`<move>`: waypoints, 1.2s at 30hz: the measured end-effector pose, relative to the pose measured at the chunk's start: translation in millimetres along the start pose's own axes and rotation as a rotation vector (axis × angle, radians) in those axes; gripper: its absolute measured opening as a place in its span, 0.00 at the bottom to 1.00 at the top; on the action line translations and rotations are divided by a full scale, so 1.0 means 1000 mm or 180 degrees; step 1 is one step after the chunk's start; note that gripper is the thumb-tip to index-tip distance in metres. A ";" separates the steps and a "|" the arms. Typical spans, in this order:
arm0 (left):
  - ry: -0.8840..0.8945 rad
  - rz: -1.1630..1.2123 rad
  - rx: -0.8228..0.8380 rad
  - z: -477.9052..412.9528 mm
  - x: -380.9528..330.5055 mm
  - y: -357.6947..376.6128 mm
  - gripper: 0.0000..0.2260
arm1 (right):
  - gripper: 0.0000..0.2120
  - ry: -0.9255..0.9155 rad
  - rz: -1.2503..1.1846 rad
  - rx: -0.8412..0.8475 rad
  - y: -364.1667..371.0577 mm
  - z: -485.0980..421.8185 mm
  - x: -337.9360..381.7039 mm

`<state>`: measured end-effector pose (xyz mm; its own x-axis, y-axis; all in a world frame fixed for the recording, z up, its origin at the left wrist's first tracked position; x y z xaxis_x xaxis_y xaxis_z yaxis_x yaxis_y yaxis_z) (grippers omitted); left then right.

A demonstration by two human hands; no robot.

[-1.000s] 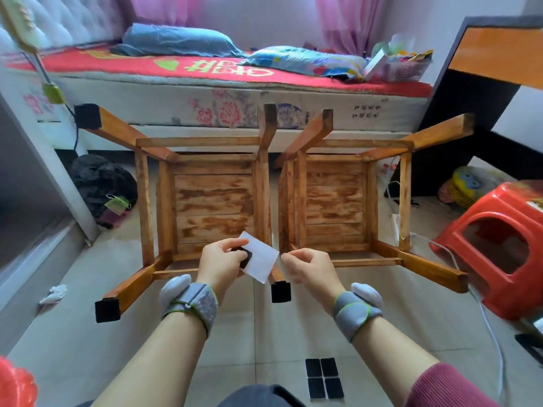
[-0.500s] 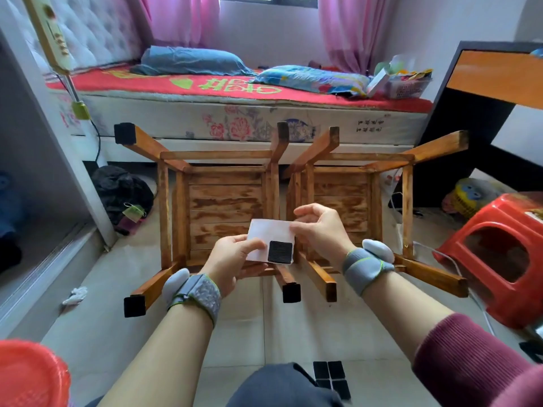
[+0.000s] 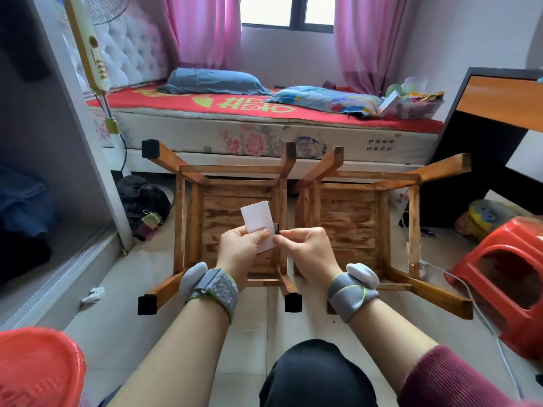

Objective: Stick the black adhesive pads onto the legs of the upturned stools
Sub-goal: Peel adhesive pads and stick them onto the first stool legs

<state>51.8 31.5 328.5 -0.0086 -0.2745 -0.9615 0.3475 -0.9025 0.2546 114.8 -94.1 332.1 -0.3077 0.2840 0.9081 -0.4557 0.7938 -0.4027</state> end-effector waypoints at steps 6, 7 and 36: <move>-0.0160 0.0273 -0.0048 0.002 0.009 0.004 0.07 | 0.05 0.0388 -0.0229 0.0064 -0.024 -0.006 -0.008; -0.0192 0.0295 -0.0124 0.001 0.012 0.002 0.11 | 0.05 0.0441 -0.0241 0.0022 -0.031 -0.007 -0.009; 0.0689 -0.3019 -0.0233 -0.192 -0.112 0.050 0.15 | 0.05 -0.0047 -0.0627 -0.0476 -0.097 -0.198 0.032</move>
<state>250.1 81.1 428.8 -0.1448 0.6288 -0.7640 0.3428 -0.6924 -0.6349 314.7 -55.2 423.1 -0.2377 0.1089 0.9652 -0.3796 0.9042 -0.1955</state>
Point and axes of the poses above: each hand's wrist, its own z-axis away from the middle knuckle, its own y-axis out of the palm, x = y × z, the point moved 5 cm from there along -z, towards the middle knuckle, and after that the axes turned 13 degrees about x, right-handed, at the moved point
